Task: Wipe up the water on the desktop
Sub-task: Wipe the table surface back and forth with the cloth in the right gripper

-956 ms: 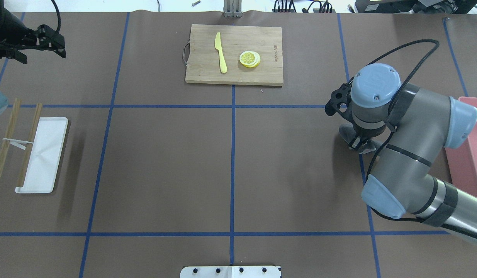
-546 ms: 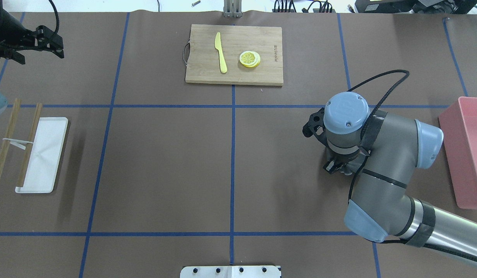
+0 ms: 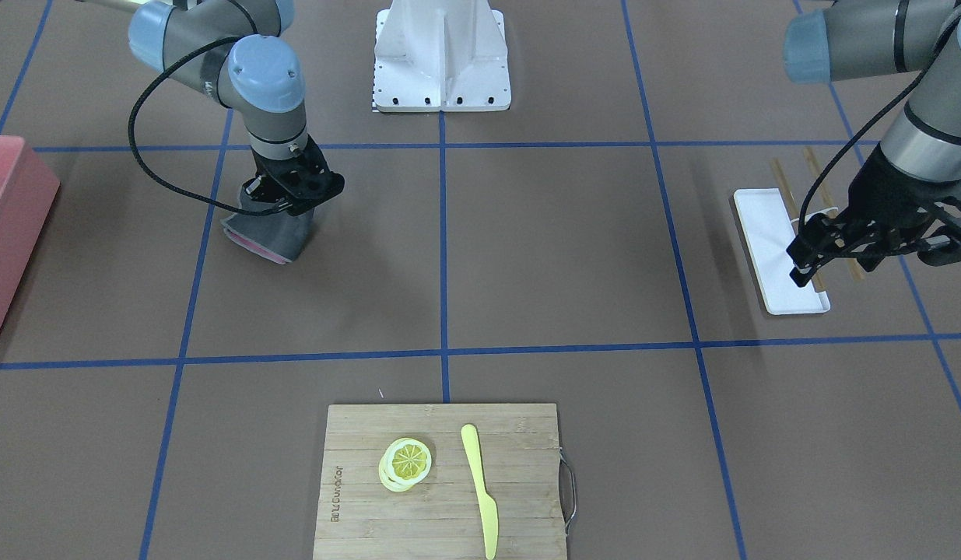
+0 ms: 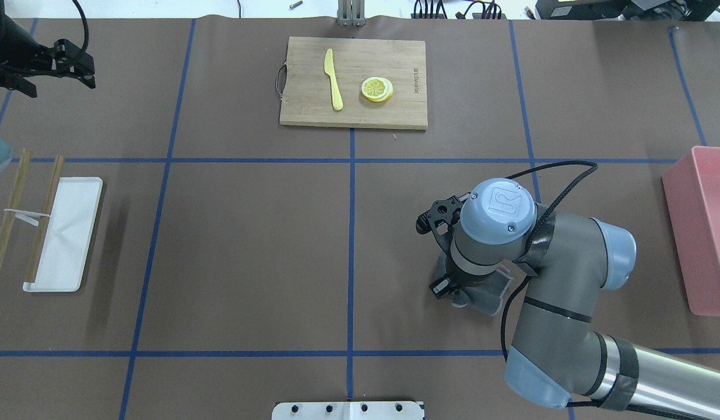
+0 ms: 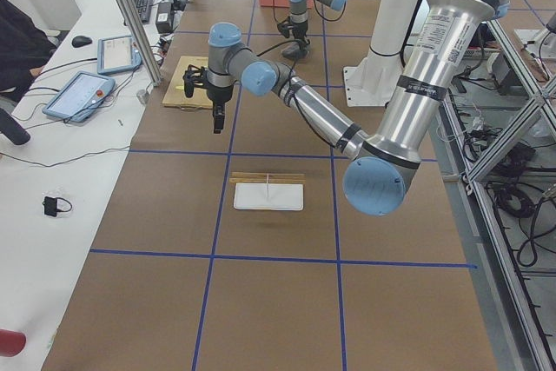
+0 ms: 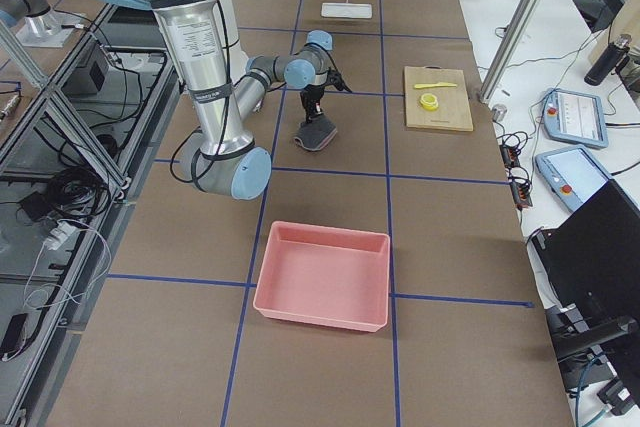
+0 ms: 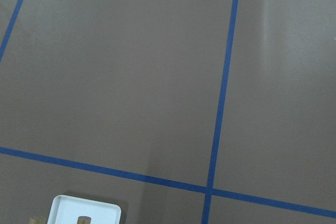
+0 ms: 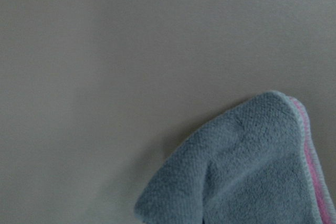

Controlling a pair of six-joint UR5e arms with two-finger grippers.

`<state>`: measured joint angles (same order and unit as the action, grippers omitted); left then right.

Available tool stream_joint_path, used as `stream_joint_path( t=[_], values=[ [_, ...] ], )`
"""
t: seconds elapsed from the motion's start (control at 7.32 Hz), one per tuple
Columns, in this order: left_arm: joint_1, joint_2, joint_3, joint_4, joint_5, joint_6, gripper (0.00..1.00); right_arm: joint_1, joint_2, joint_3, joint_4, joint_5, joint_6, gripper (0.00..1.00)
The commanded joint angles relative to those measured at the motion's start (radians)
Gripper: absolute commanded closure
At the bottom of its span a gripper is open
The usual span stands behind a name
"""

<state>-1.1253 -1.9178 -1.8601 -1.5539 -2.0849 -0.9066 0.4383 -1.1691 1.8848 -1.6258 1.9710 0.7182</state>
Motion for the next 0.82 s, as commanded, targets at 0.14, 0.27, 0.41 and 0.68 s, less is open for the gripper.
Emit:
stream_joint_path(
  t=[0.14, 0.27, 0.41, 0.68],
  values=[
    [-0.001, -0.009, 0.001, 0.0, -0.001, -0.002, 0.02, 0.002, 0.005, -0.051, 0.093, -0.006, 0.138, 1.0],
    [-0.001, -0.01, 0.001, 0.0, -0.001, -0.002, 0.02, 0.049, 0.005, -0.093, 0.093, -0.009, 0.124, 1.0],
    [0.001, -0.012, 0.001, 0.0, -0.003, -0.003, 0.02, 0.095, 0.006, -0.134, 0.119, -0.008, 0.091, 1.0],
    [0.001, -0.012, -0.001, 0.002, -0.003, -0.005, 0.02, 0.199, 0.006, -0.199, 0.159, 0.037, -0.001, 1.0]
  ],
)
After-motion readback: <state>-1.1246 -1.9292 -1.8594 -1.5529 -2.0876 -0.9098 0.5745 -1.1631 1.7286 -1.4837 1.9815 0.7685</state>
